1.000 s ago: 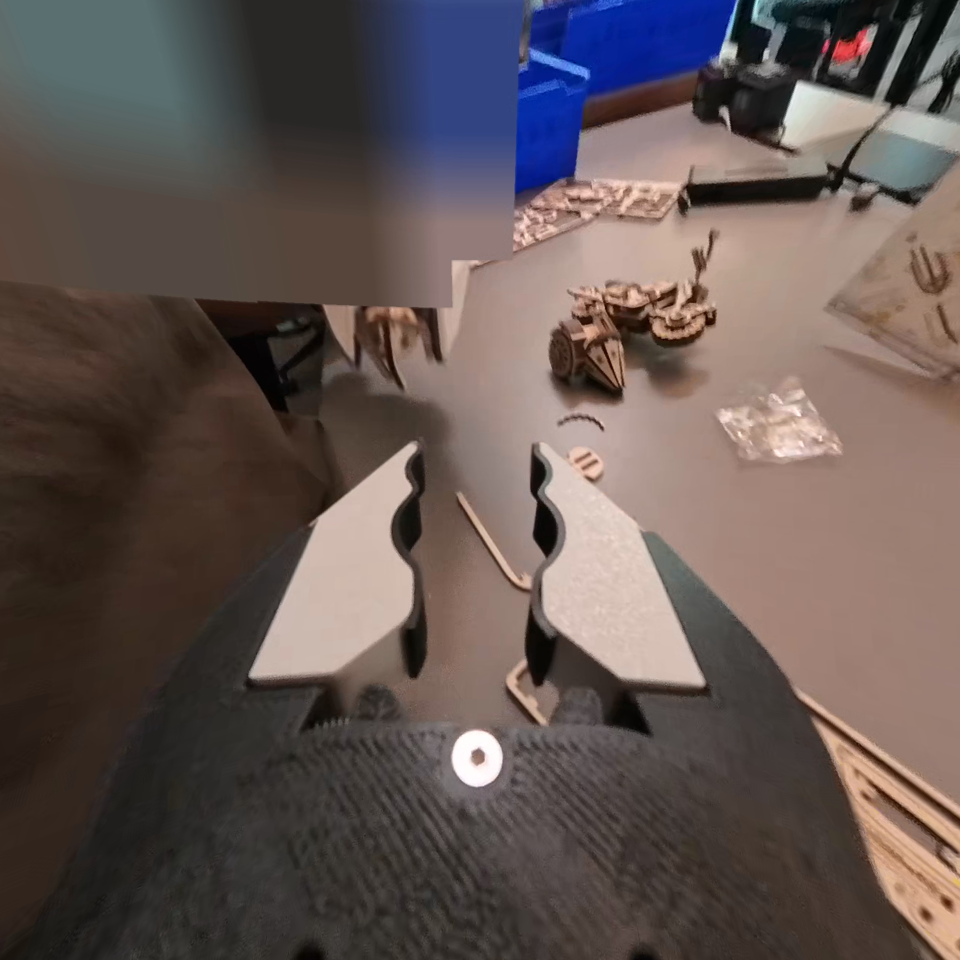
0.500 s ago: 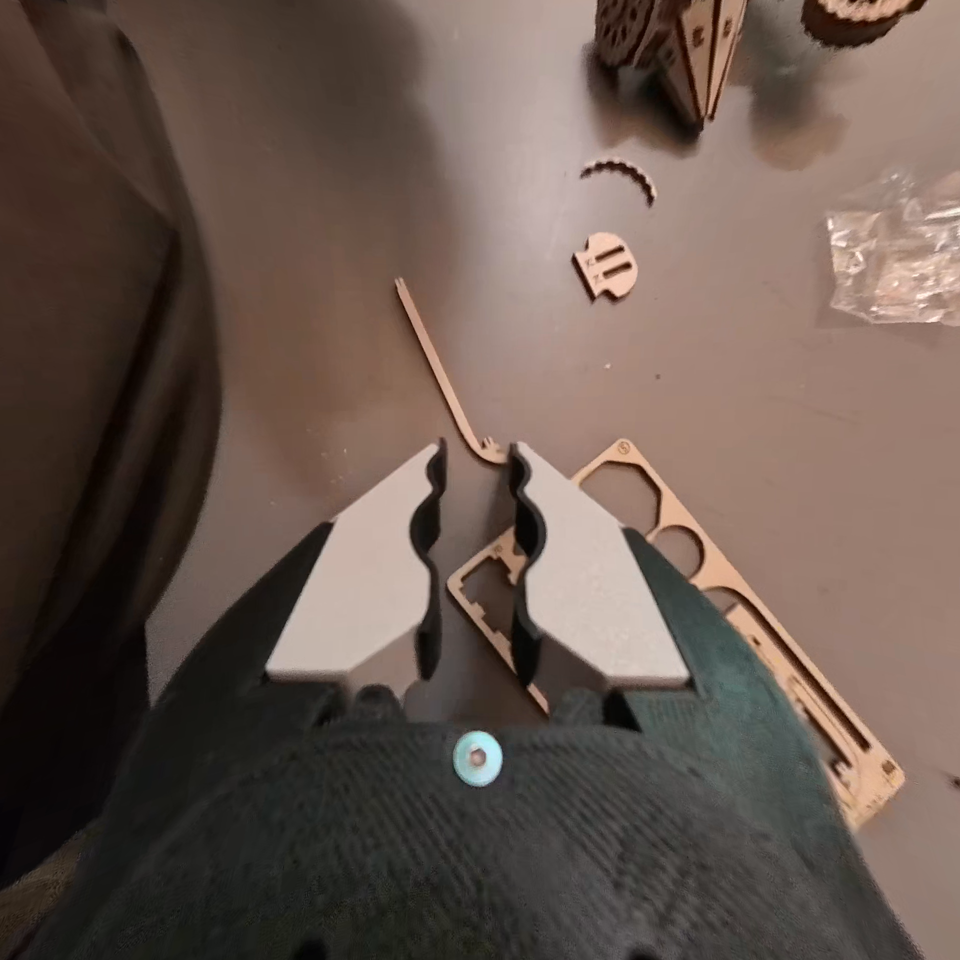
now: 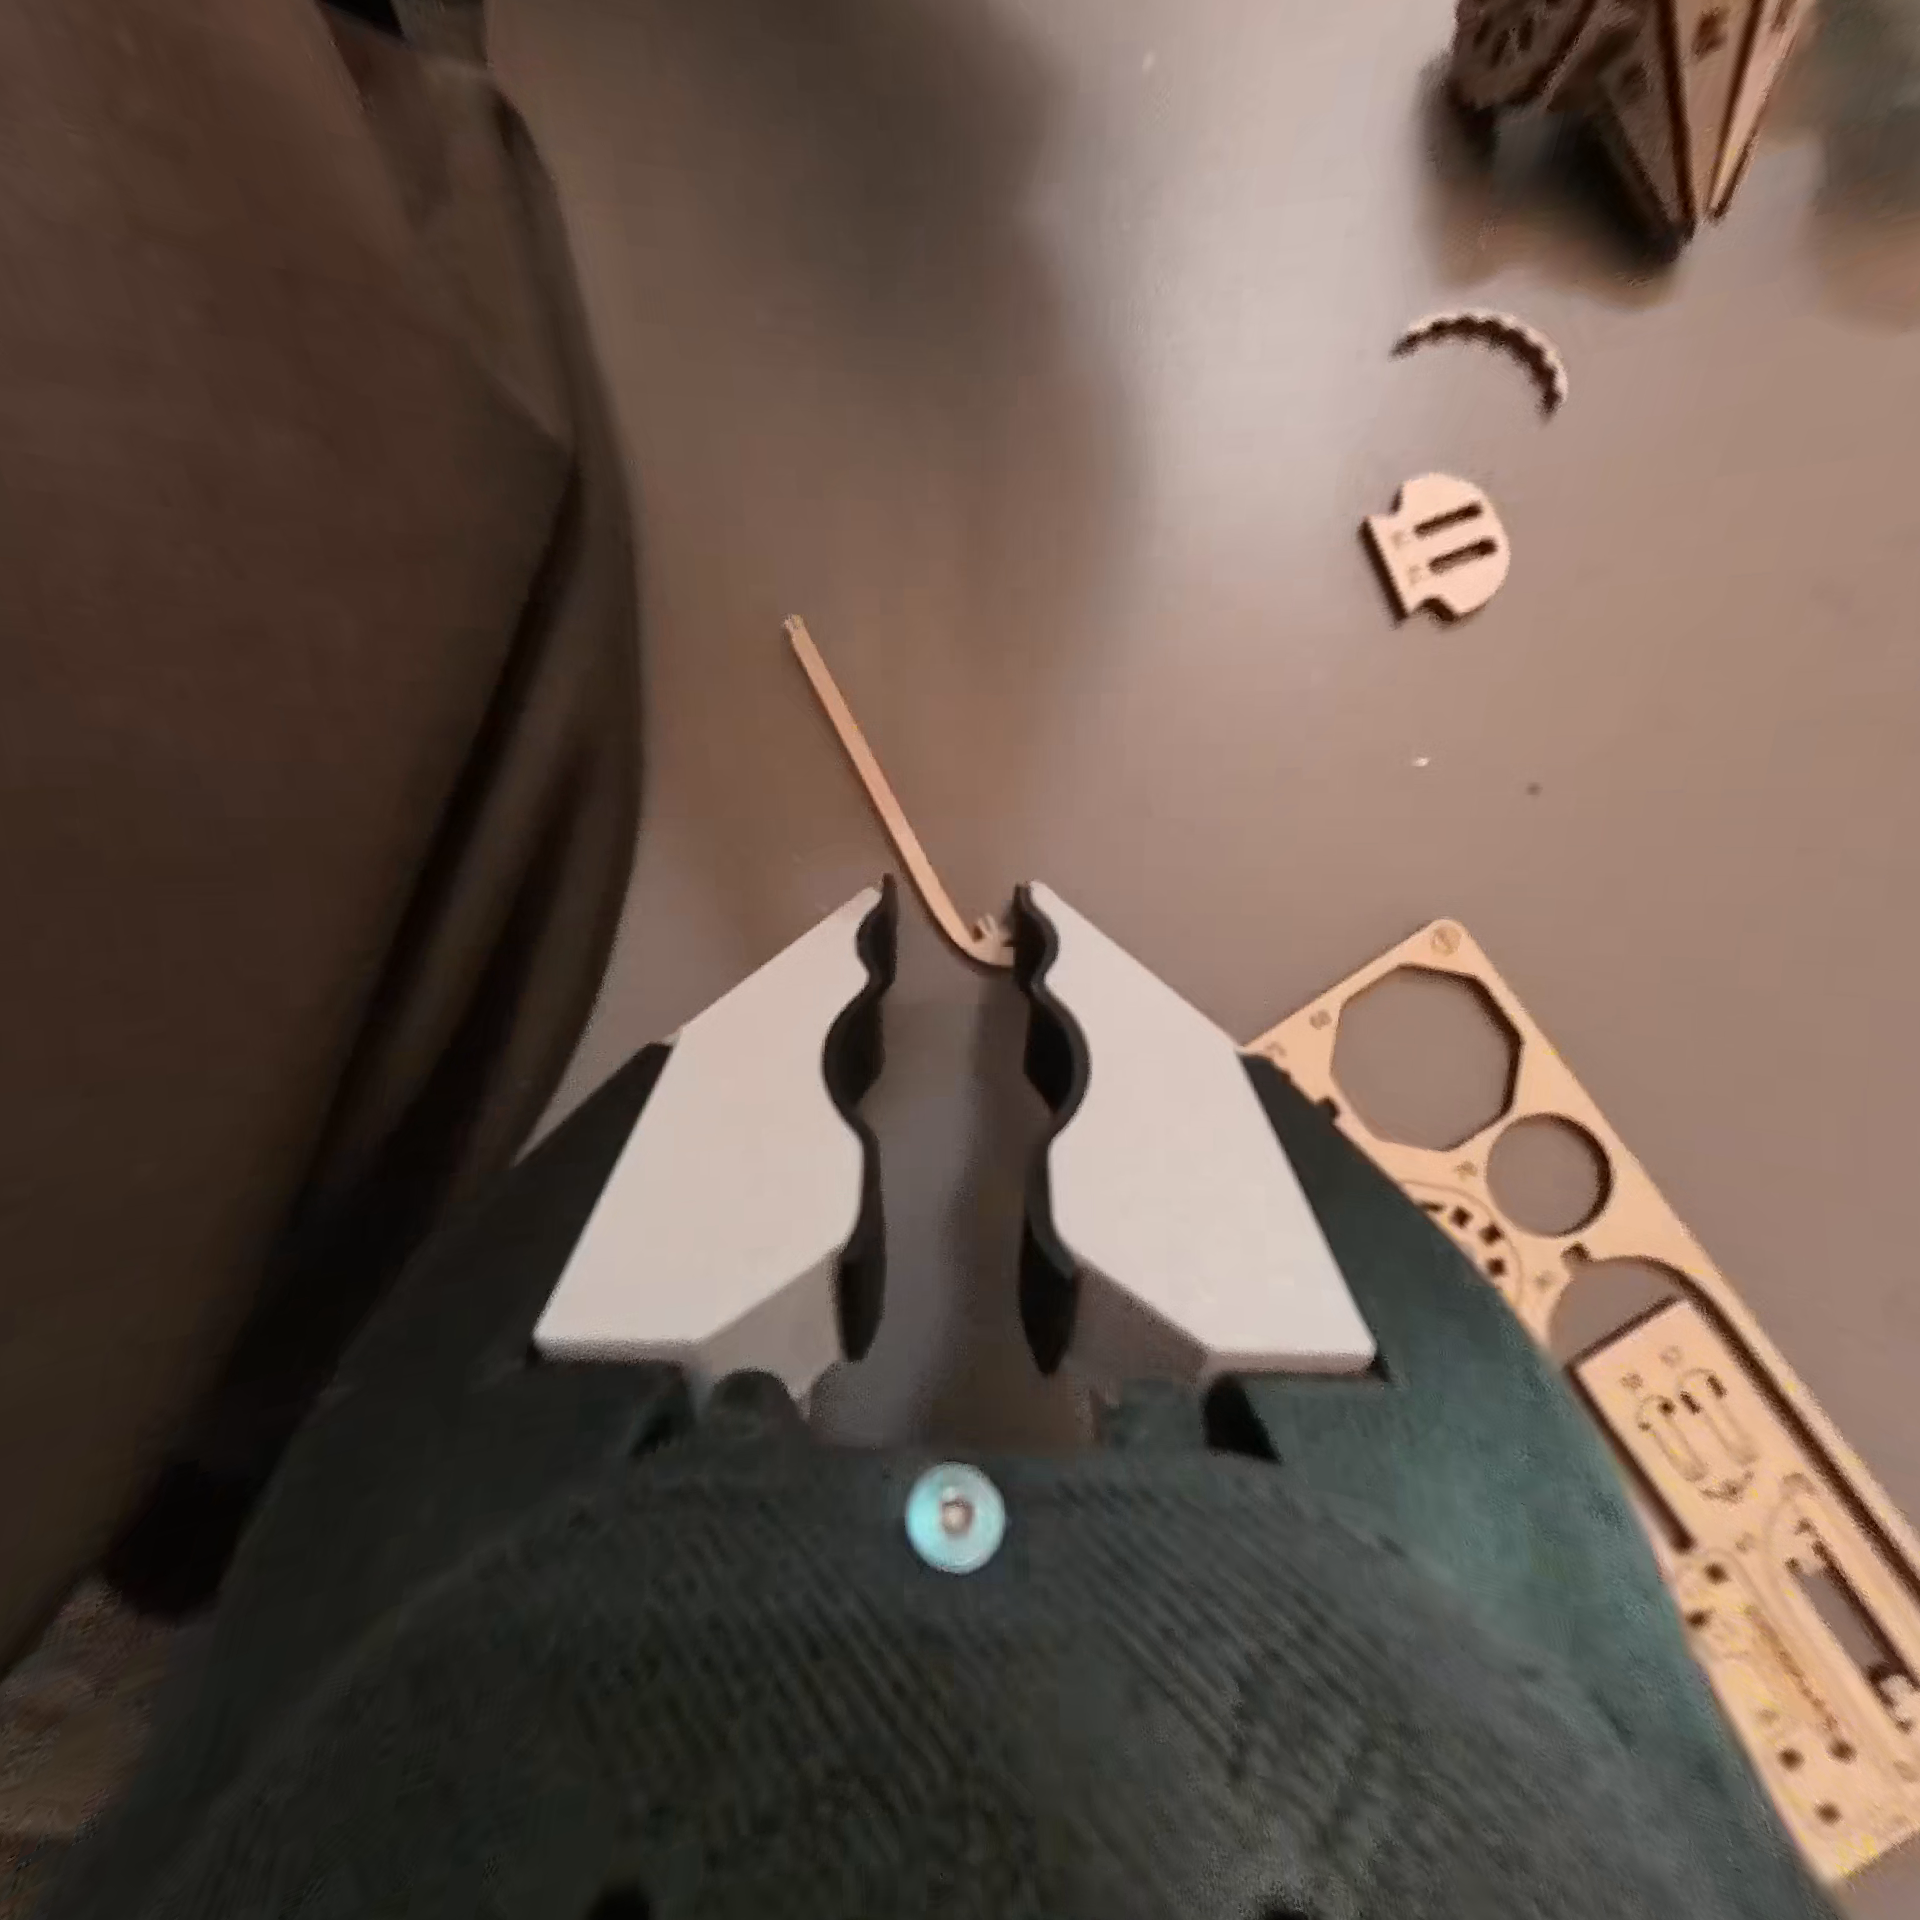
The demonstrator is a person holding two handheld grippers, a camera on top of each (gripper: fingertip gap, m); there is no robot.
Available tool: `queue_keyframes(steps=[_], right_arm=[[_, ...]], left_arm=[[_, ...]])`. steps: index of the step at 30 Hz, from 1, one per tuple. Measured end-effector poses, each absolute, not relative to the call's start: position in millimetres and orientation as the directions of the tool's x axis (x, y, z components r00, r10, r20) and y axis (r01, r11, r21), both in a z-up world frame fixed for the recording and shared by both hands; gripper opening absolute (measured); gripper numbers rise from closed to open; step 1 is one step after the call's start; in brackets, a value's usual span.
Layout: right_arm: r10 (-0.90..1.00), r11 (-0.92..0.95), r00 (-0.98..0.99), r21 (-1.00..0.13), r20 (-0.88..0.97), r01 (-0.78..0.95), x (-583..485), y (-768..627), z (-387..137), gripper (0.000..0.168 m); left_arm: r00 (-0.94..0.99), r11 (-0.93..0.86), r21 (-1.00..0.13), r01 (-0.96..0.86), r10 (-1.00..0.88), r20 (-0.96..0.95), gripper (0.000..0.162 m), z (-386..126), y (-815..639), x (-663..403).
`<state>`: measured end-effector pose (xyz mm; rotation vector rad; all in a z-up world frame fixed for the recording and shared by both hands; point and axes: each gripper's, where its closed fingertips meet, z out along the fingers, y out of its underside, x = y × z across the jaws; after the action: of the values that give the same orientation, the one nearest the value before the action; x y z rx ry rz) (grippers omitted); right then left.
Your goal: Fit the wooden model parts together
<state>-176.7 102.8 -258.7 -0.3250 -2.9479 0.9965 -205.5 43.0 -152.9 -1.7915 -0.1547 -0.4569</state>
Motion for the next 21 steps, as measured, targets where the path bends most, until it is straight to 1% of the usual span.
queue_keyframes(steps=[1,2,4,6,8,11,13,16,18,19,21], right_arm=[[0.189,0.784,-0.982,-0.599,-0.019,0.163,-177.4,102.1,-259.4,0.012],[0.184,0.79,-0.983,-0.595,-0.004,0.15,-177.7,101.6,-259.7,0.002],[0.222,0.781,-0.974,-0.591,-0.038,0.201,-179.5,99.8,-259.7,0.002],[0.28,0.736,-0.949,-0.603,-0.144,0.309,-180.5,95.5,-257.5,0.002],[0.326,0.644,-0.898,-0.626,-0.295,0.439,-182.1,88.3,-248.8,0.002],[0.305,0.467,-0.81,-0.663,-0.501,0.586,-185.6,77.4,-220.8,0.002],[0.273,0.359,-0.764,-0.674,-0.585,0.645,-190.6,77.0,-201.8,0.002],[0.224,0.239,-0.692,-0.65,-0.686,0.721,-195.9,83.9,-184.4,0.002],[0.237,0.201,-0.661,-0.63,-0.712,0.75,-201.4,92.4,-183.9,0.002],[0.26,0.2,-0.655,-0.624,-0.709,0.755,-204.5,97.4,-186.3,0.002],[0.31,0.211,-0.651,-0.618,-0.693,0.758,-209.4,105.9,-192.0,0.002]], left_arm=[[0.914,-0.273,-0.901,0.338,-0.134,0.383,0.032,-152.9,42.9,-205.0],[0.914,-0.275,-0.901,0.336,-0.136,0.382,0.032,-152.8,42.6,-204.6],[0.916,-0.271,-0.903,0.333,-0.136,0.378,0.032,-151.7,41.7,-204.3],[0.916,-0.265,-0.904,0.336,-0.134,0.379,0.032,-149.9,40.8,-204.7],[0.916,-0.258,-0.905,0.339,-0.128,0.38,0.032,-148.8,40.1,-205.7],[0.917,-0.263,-0.902,0.343,-0.115,0.382,0.032,-150.2,39.5,-207.4],[0.92,-0.273,-0.9,0.34,-0.101,0.378,0.032,-152.7,39.3,-209.1],[0.928,-0.279,-0.899,0.339,-0.057,0.368,0.032,-156.1,38.2,-216.1],[0.927,-0.318,-0.88,0.352,-0.008,0.374,0.032,-165.9,36.1,-222.2],[0.93,-0.366,-0.863,0.348,0.019,0.367,0.032,-175.6,34.9,-223.6],[0.955,-0.509,-0.813,0.283,0.072,0.287,0.032,-201.8,31.7,-223.5]])
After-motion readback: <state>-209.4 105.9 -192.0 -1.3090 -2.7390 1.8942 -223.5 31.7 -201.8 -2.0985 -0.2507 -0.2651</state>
